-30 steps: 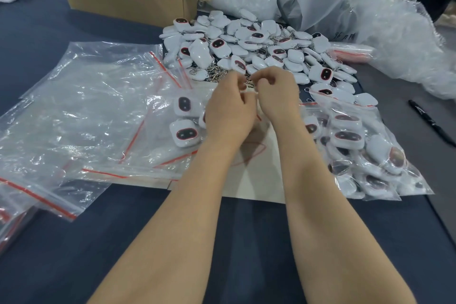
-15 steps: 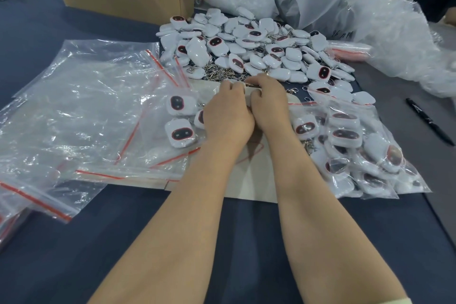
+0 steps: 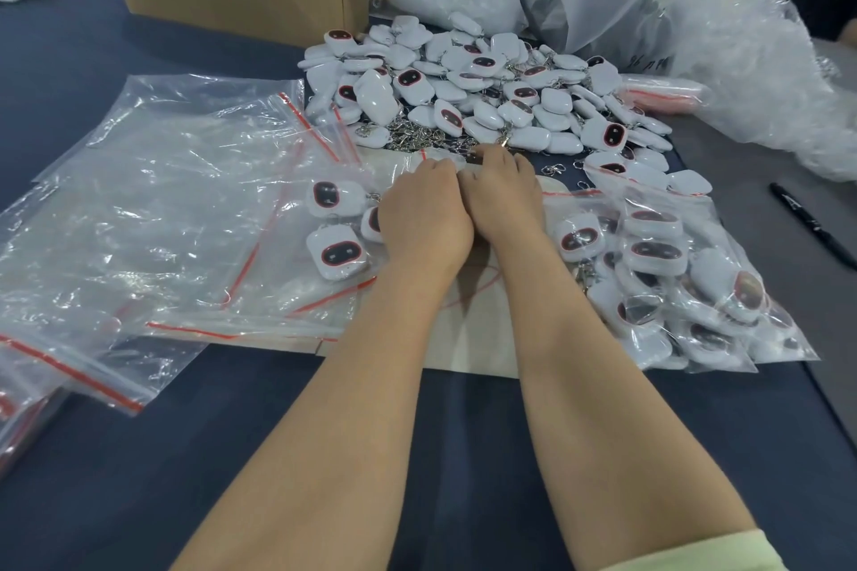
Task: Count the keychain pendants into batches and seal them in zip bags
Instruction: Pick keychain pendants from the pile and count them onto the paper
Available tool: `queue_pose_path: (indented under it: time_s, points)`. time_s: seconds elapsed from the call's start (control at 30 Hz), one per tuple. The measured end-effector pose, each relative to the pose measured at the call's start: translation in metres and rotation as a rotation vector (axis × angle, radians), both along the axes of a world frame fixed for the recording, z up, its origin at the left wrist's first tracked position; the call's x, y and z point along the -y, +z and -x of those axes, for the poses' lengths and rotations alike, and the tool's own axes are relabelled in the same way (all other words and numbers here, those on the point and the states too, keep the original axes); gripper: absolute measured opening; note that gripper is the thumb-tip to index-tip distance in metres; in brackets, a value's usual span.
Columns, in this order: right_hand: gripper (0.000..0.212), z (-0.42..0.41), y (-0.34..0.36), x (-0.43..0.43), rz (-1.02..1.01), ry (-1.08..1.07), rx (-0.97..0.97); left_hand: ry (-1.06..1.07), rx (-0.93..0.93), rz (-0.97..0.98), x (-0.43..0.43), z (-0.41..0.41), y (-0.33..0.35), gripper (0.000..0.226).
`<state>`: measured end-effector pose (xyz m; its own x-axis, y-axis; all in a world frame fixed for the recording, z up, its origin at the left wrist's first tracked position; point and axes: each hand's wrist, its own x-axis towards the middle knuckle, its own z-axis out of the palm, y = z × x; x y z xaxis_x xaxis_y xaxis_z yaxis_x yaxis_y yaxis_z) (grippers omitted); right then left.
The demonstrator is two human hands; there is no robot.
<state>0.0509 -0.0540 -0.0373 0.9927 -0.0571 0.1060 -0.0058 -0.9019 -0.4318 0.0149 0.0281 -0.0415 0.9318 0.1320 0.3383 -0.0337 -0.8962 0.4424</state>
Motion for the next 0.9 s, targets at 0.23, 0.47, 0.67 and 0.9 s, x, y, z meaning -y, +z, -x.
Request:
queue_pose_path:
  time_s: [0.23, 0.47, 0.67, 0.9]
  points:
    - [0.043, -0.003, 0.001, 0.002, -0.015, 0.005, 0.052, -0.016, -0.005, 0.019, 0.001, -0.001, 0.0, 0.02]
    - [0.056, -0.016, -0.002, -0.004, -0.025, -0.037, -0.046, 0.0, -0.007, 0.03, 0.0, -0.001, 0.001, 0.021]
    - [0.062, -0.024, -0.004, -0.005, -0.03, -0.067, -0.076, 0.004, -0.019, 0.037, 0.001, -0.001, 0.002, 0.024]
    - [0.057, -0.024, -0.008, -0.004, -0.017, -0.065, -0.017, 0.011, -0.025, 0.031, 0.001, 0.0, 0.002, 0.024]
